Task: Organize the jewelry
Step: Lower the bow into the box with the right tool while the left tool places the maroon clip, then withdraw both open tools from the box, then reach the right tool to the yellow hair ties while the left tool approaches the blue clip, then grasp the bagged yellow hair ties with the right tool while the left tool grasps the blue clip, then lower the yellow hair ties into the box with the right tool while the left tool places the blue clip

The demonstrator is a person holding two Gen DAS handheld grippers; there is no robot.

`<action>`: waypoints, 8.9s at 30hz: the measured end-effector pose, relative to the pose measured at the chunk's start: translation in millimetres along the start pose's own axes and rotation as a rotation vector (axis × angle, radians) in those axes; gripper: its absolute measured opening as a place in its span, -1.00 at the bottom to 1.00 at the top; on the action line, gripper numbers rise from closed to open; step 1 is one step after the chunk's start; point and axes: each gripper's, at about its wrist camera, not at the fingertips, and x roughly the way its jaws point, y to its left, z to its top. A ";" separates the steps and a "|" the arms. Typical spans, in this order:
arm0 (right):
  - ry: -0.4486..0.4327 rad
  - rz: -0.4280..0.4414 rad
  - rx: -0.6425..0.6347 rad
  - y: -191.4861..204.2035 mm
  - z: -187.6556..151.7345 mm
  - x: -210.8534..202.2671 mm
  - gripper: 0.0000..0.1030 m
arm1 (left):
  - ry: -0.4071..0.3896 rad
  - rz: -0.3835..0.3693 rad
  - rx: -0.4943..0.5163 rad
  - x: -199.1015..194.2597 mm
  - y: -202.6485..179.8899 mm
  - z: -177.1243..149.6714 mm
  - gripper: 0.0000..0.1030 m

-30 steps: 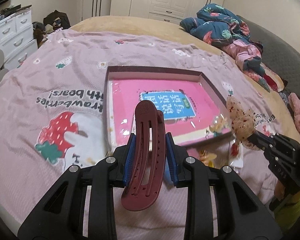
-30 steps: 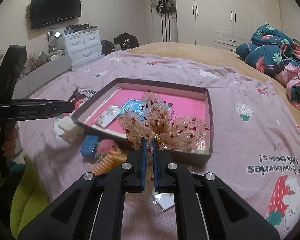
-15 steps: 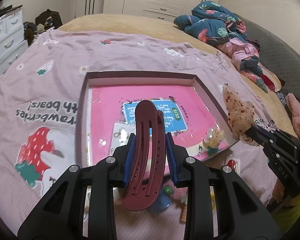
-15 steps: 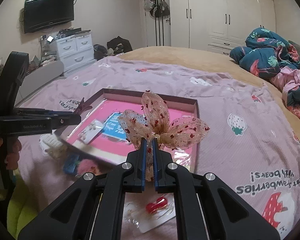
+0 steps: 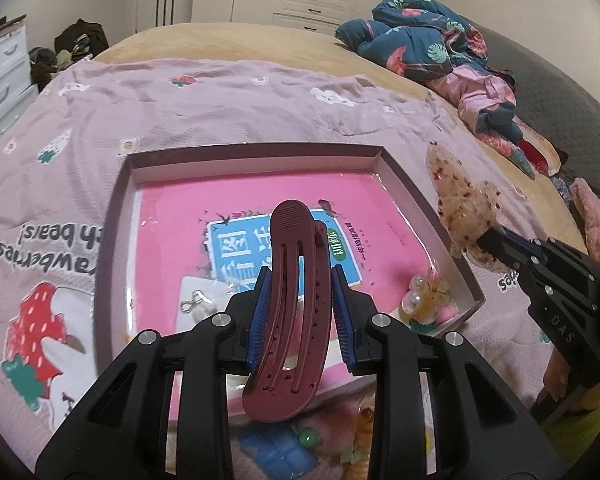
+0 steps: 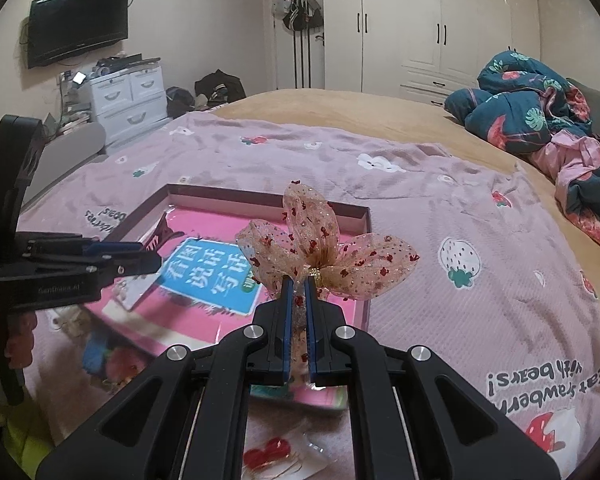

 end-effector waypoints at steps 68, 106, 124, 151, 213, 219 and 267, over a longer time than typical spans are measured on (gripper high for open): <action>0.032 -0.014 0.103 -14.1 -26.0 -37.3 0.10 | -0.052 0.004 -0.066 -43.1 20.3 -21.4 0.04; 0.031 0.065 0.012 43.5 -54.2 -95.0 0.43 | -0.092 0.070 -0.057 -115.1 27.2 -72.8 0.75; 0.069 0.119 -0.016 65.3 -72.7 -92.8 0.44 | -0.072 0.097 -0.049 -122.6 29.1 -95.1 0.75; 0.159 0.132 -0.106 87.6 -105.1 -57.7 0.44 | 0.038 0.080 -0.030 -92.5 18.6 -124.1 0.73; 0.112 0.132 -0.071 62.1 -91.7 -36.3 -0.24 | 0.087 0.011 -0.081 -39.9 16.1 -101.5 -0.45; 0.100 0.154 -0.082 70.6 -84.6 -41.7 -0.24 | 0.055 -0.002 -0.093 -58.7 20.0 -102.0 -0.45; -0.015 0.039 -0.004 33.9 -12.0 -14.7 -0.24 | -0.102 0.026 -0.129 -74.3 52.2 -29.4 -0.47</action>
